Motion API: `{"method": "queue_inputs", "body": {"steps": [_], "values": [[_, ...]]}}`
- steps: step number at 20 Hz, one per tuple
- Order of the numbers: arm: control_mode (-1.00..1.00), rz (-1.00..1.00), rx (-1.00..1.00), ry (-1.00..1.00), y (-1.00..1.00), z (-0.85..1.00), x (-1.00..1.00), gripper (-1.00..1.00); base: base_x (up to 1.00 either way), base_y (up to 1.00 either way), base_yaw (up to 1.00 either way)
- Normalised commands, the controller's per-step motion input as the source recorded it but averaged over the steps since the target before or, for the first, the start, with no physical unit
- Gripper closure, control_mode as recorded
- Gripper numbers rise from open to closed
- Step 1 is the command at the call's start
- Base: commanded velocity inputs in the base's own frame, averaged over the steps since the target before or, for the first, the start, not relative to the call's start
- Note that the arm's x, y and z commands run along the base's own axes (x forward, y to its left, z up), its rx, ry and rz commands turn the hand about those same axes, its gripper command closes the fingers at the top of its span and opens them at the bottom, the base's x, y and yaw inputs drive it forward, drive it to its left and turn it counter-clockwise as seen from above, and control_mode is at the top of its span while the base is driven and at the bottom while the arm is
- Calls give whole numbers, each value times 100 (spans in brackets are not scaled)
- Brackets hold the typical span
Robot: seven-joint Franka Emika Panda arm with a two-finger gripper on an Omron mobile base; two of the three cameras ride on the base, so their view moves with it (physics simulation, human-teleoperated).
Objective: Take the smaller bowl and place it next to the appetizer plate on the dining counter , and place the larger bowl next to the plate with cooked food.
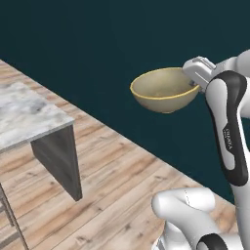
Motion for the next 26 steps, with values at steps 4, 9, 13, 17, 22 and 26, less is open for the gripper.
{"method": "queue_inputs", "body": {"steps": [4, 9, 13, 17, 22, 26], "values": [[100, 0, 0, 0, 0, 0, 0, 100, 100, -66, 37], [100, 0, 0, 0, 0, 0, 0, 100, 100, -61, 37], [100, 0, 0, 0, 0, 0, 0, 100, 100, -52, 35], [100, 0, 0, 0, 0, 0, 0, 100, 100, -35, 30], [100, 0, 0, 0, 0, 0, 0, 100, 100, -30, 28], [100, 0, 0, 0, 0, 0, 0, 100, 100, -30, 27]]}}
